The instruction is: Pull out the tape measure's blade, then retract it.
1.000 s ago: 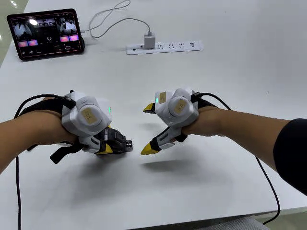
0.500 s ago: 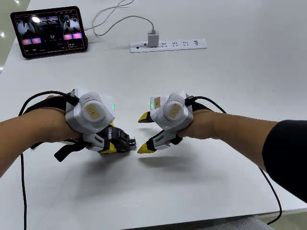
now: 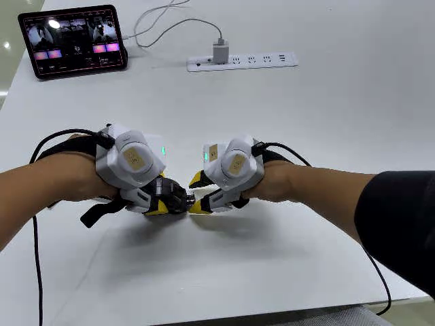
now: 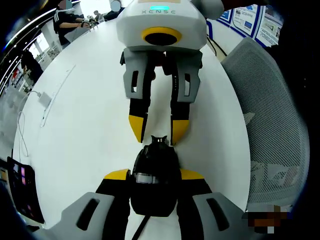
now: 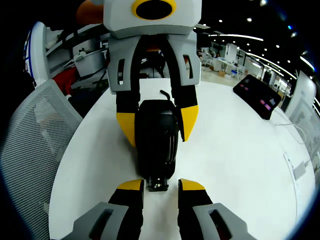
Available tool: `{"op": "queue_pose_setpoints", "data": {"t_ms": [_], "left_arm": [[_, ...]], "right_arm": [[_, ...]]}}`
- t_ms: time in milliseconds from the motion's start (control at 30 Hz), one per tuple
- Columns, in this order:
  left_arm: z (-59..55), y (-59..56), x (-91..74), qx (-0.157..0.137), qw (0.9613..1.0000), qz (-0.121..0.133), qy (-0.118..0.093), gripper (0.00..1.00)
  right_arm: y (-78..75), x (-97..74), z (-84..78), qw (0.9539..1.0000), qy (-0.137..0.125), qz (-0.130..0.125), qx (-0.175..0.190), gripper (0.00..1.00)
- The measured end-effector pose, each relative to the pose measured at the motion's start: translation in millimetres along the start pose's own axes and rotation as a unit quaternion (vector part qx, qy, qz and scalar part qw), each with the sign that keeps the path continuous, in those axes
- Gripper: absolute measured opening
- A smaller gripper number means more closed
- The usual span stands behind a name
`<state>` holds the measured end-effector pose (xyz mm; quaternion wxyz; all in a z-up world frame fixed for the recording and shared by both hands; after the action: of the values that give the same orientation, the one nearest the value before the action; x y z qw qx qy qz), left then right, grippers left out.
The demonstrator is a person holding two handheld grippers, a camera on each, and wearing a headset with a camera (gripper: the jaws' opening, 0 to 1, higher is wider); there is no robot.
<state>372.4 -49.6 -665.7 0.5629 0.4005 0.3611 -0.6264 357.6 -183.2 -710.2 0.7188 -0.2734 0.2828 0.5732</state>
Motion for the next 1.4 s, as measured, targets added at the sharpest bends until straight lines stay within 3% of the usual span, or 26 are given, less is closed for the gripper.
{"op": "queue_pose_setpoints", "data": {"t_ms": [367, 533, 600, 833, 1033, 1400], "left_arm": [[-0.3, -0.4, -0.4, 0.0, 1.0, 0.002, -0.003, 0.31], [-0.3, -0.8, -0.7, -0.001, 1.0, 0.003, -0.005, 0.31], [-0.1, -1.0, -0.7, 0.0, 1.0, 0.003, -0.004, 0.31], [-0.4, -0.1, -1.1, 0.0, 1.0, 0.0, -0.004, 0.3], [-2.5, -3.4, -1.5, 0.008, 0.9997, 0.015, -0.015, 0.29], [-2.8, -1.3, -1.8, 0.001, 0.9997, 0.008, -0.021, 0.3]], "right_arm": [[3.6, 5.9, -1.3, 0.9996, 0.013, 0.007, -0.023, 0.12], [3.3, 10.0, 0.4, 0.9993, 0.023, 0.009, -0.028, 0.12], [1.8, 9.5, -0.4, 0.9994, 0.027, 0.02, 0.003, 0.11], [-1.8, 6.9, -3.8, 0.9994, 0.017, 0.026, 0.013, 0.09], [-1.5, 6.7, -3.4, 0.9994, 0.021, 0.025, 0.009, 0.08], [-2.1, 1.4, -8.2, 0.9993, 0.025, 0.024, 0.013, 0.09]]}}
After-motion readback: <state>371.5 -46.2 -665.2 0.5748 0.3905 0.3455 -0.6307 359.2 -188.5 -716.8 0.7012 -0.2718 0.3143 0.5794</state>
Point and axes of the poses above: the centre of the closed fingertips' face, and the gripper's own axes: x roughly forward along the fingers, y roughly to its left, z roughly out of its top, the point moved 10 cm from there along -x, roughly backward along the fingers, and after that the axes turned 4 degrees about -z, right-handed, at the moved point
